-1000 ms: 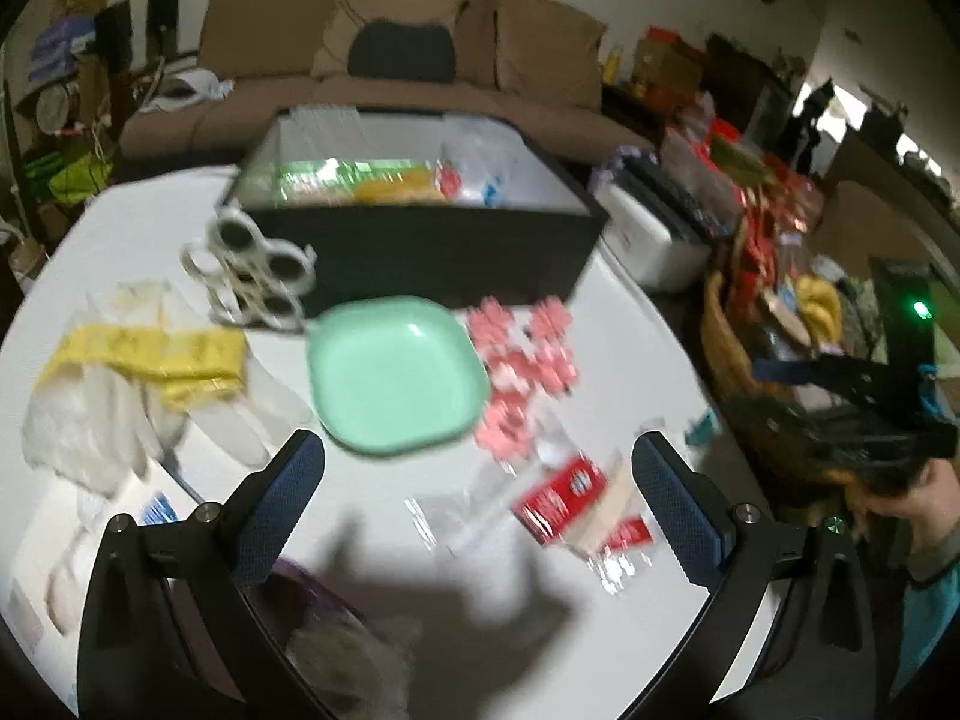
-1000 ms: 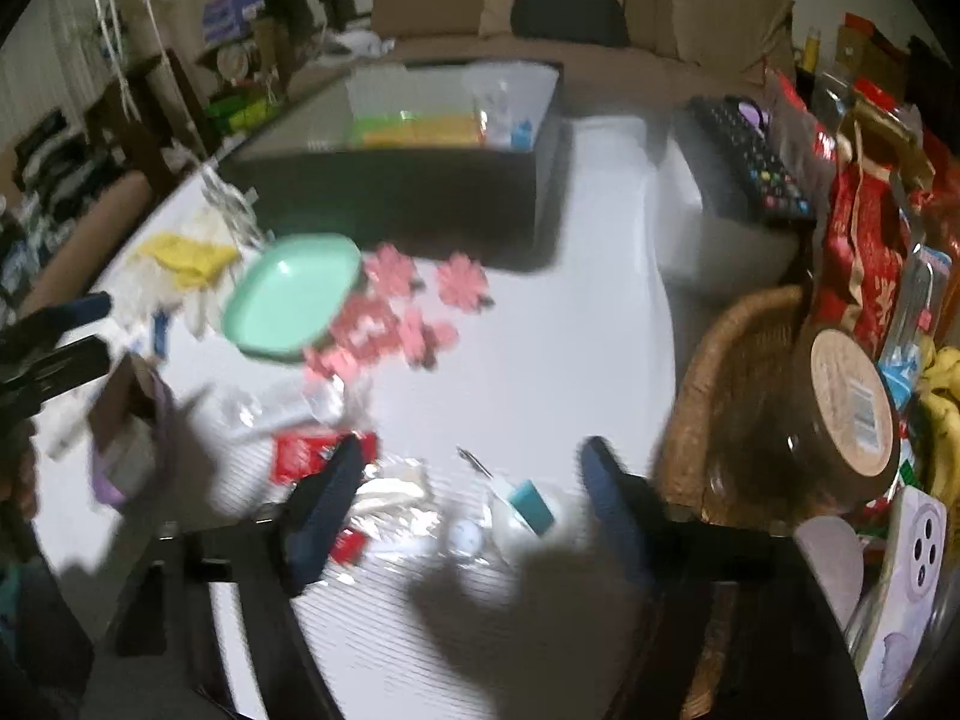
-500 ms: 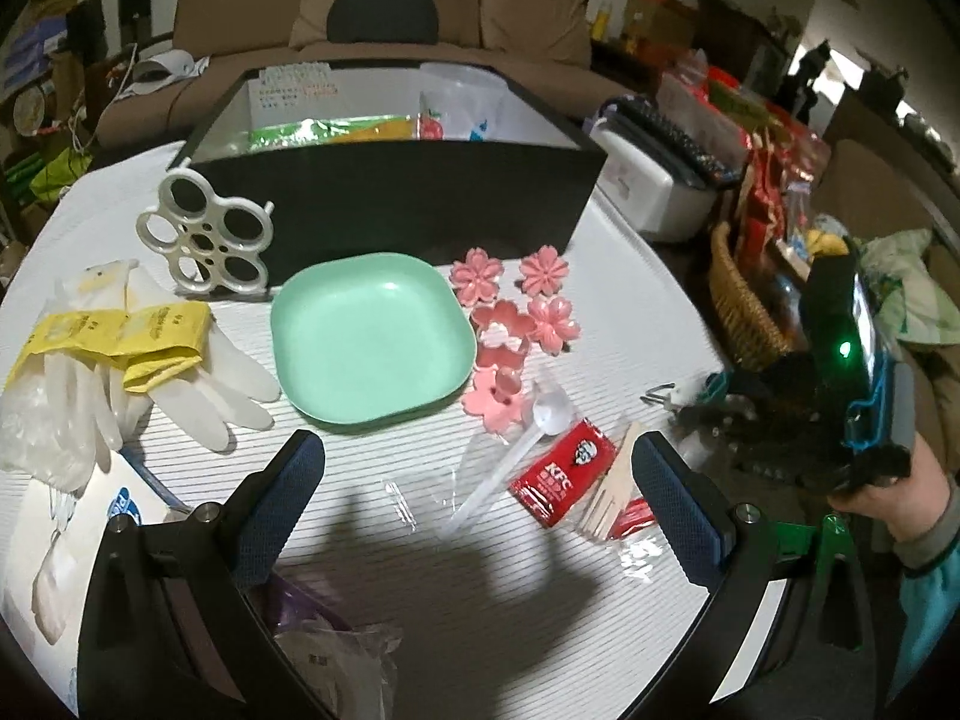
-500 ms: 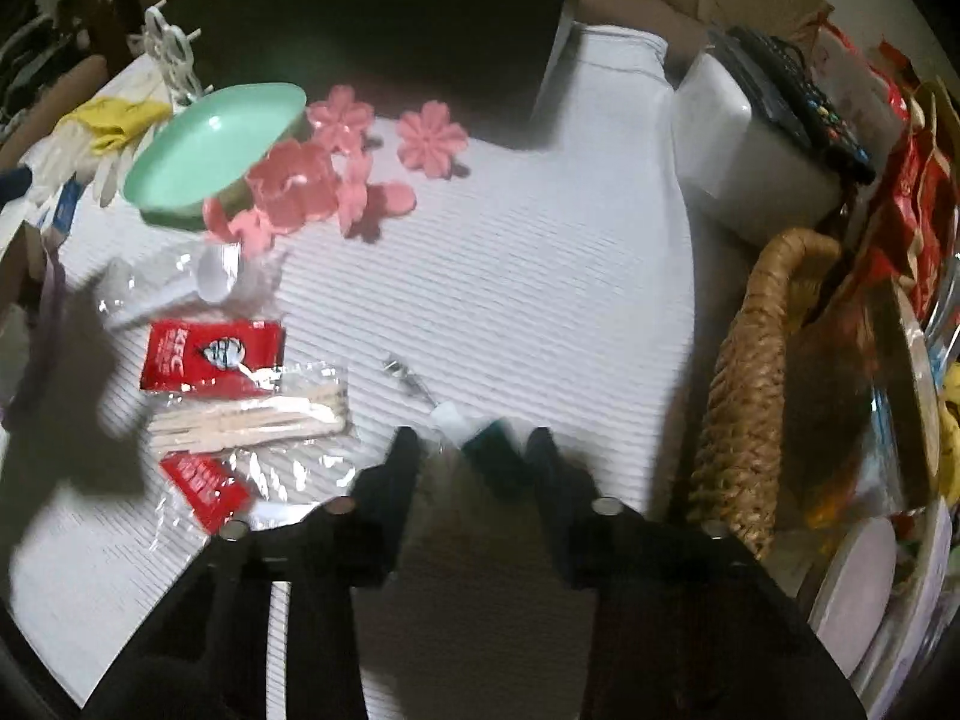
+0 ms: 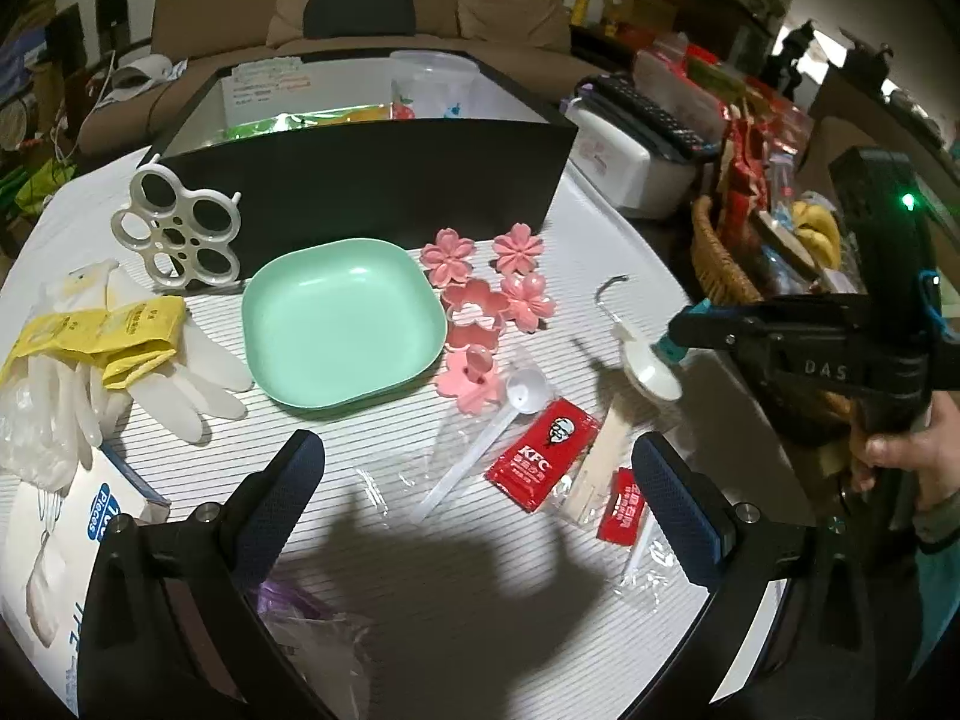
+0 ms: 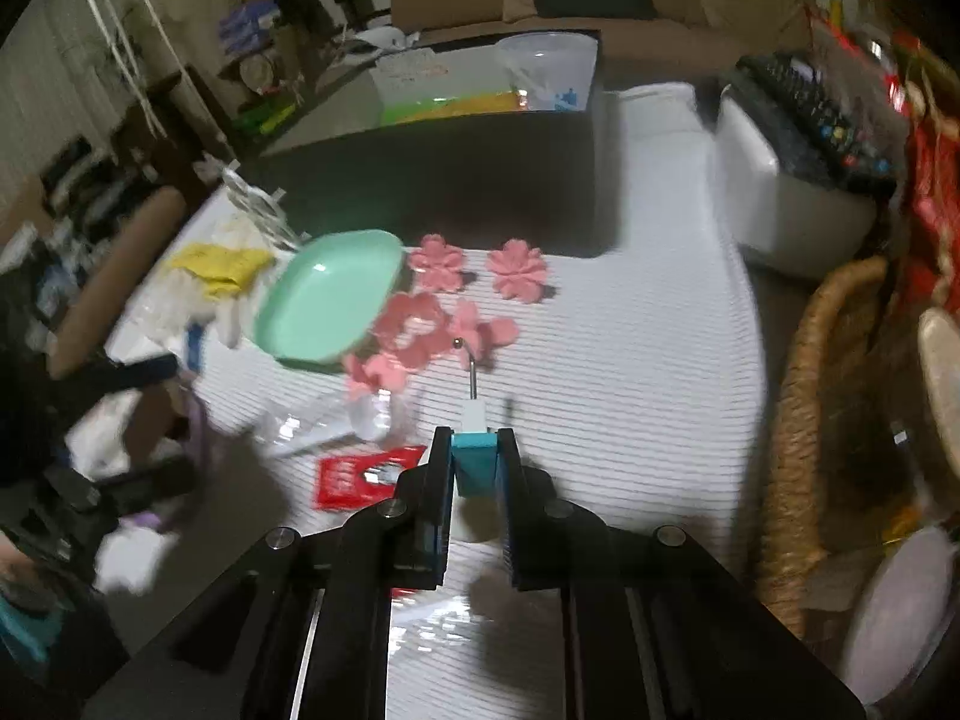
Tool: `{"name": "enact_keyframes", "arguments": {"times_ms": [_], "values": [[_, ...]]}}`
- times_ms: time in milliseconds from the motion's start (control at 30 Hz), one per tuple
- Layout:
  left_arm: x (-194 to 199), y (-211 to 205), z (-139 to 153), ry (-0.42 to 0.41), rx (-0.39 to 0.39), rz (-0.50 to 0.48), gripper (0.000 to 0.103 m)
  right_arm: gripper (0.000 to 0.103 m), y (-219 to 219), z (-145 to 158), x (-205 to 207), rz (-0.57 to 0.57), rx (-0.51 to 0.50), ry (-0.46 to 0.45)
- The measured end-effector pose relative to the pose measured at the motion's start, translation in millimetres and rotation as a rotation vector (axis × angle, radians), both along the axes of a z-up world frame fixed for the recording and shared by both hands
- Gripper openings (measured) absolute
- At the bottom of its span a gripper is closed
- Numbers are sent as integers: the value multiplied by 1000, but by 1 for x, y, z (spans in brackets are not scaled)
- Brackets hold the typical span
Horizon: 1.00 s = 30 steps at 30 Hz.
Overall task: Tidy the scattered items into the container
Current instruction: 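Carry the teal-capped item into the black box and release it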
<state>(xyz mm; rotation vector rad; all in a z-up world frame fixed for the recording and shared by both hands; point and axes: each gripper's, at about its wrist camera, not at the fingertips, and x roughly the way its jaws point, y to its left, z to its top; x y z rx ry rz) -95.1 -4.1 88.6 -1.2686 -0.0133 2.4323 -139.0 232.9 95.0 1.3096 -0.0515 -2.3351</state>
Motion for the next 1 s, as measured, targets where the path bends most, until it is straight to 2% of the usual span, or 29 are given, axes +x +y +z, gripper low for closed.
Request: {"name": "enact_keyframes", "arguments": {"times_ms": [100, 300, 467, 567, 667, 800, 900, 1000], "values": [[-2, -4, 1, -4, 2, 10, 103, 12, -8, 0, 2, 13, -1, 1], [-9, -13, -4, -49, 61, 35, 103, 12, -20, 2, 5, 38, -21, 7], [-16, -23, 14, -4, 87, 54, 103, 12, -33, 23, 8, 63, -15, 53], [-19, -35, 33, 54, 53, 83, 103, 12, -45, 46, -1, 89, -25, 75], [-26, -58, 53, 95, 64, 138, 103, 12, -63, 72, -26, 119, -40, 88], [-47, -87, 70, 129, 80, 186, 103, 13, -104, 108, -81, 164, -49, 113], [-76, -106, 78, 135, 59, 201, 103, 12, -147, 121, -131, 187, -42, 117], [-103, -123, 81, 141, 15, 215, 103, 12, -190, 119, -181, 194, -1, 115]]}}
